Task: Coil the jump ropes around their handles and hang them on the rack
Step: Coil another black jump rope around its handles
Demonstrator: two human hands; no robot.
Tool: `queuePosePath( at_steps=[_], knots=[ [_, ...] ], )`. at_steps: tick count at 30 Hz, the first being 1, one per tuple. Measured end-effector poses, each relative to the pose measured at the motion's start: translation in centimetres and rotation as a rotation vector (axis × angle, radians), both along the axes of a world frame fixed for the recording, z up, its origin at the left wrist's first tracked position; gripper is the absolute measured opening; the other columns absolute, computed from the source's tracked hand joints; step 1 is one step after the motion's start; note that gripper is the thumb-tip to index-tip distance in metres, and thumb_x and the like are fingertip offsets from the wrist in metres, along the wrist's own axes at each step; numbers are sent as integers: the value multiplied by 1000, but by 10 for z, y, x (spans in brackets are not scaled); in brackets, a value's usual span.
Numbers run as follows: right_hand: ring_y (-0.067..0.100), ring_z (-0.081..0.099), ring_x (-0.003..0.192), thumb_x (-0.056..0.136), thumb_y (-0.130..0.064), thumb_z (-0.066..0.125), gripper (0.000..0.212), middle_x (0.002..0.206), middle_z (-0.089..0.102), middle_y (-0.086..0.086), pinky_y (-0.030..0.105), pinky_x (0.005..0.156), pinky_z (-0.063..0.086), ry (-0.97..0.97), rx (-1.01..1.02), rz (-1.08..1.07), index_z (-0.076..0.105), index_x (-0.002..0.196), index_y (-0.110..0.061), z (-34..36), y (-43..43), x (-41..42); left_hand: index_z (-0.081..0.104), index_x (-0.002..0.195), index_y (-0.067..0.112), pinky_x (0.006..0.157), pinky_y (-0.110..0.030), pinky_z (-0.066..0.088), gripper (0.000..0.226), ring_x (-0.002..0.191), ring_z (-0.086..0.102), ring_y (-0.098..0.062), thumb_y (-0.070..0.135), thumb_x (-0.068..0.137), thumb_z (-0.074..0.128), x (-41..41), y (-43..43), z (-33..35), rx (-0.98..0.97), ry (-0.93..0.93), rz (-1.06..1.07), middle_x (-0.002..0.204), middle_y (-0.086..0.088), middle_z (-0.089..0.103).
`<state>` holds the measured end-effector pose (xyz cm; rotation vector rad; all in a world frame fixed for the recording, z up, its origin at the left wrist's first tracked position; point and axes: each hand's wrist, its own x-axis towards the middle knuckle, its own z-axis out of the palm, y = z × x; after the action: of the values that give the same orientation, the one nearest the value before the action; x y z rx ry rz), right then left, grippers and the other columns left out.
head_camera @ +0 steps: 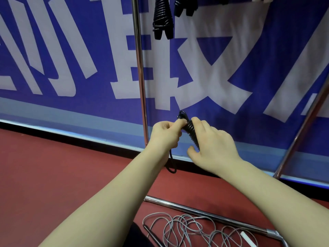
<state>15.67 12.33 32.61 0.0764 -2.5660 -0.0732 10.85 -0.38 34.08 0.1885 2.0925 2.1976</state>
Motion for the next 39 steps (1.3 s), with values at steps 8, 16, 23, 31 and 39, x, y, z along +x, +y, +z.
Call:
queuePosePath(
  at_steps=[8, 16, 23, 31, 39],
  knots=[
    [25, 68, 71, 79, -18, 67, 58, 92, 69, 10, 32, 67, 55, -566, -1394, 512, 48, 134, -23, 20, 22, 3, 39, 59, 17, 47, -21, 25, 42, 48, 24, -11, 12, 99, 51, -3, -14, -1, 90, 112, -241, 54, 2, 32],
    [25, 57, 55, 77, -3, 70, 55, 85, 64, 11, 30, 50, 50, -607, -1476, 588, 56, 129, -17, 26, 23, 1, 52, 67, 12, 50, -19, 33, 35, 51, 35, -10, 19, 100, 52, -3, -17, 0, 25, 140, -346, 62, 0, 48],
    [13, 60, 53, 77, 1, 74, 58, 87, 67, 0, 31, 56, 53, -325, -1128, 390, 55, 123, -29, 27, 22, 1, 59, 68, 10, 42, -19, 33, 32, 41, 33, -10, 32, 89, 70, -6, -18, 1, -108, -9, -187, 53, 1, 49],
    [26, 65, 74, 78, -27, 70, 50, 87, 66, -10, 39, 73, 51, -181, -671, 156, 42, 116, -42, 25, 20, -1, 59, 80, 1, 41, -18, 30, 20, 41, 31, -9, 13, 96, 61, 4, -8, 9, -13, 26, -170, 55, -2, 46],
    [31, 50, 81, 84, -20, 57, 63, 118, 57, -4, 34, 68, 36, -158, -303, -2, 28, 138, -32, 19, 13, 3, 60, 78, -2, 55, -23, 53, 21, 51, 61, -14, 0, 96, 49, 18, -1, 17, 108, -58, -268, 63, -9, 66]
  ],
)
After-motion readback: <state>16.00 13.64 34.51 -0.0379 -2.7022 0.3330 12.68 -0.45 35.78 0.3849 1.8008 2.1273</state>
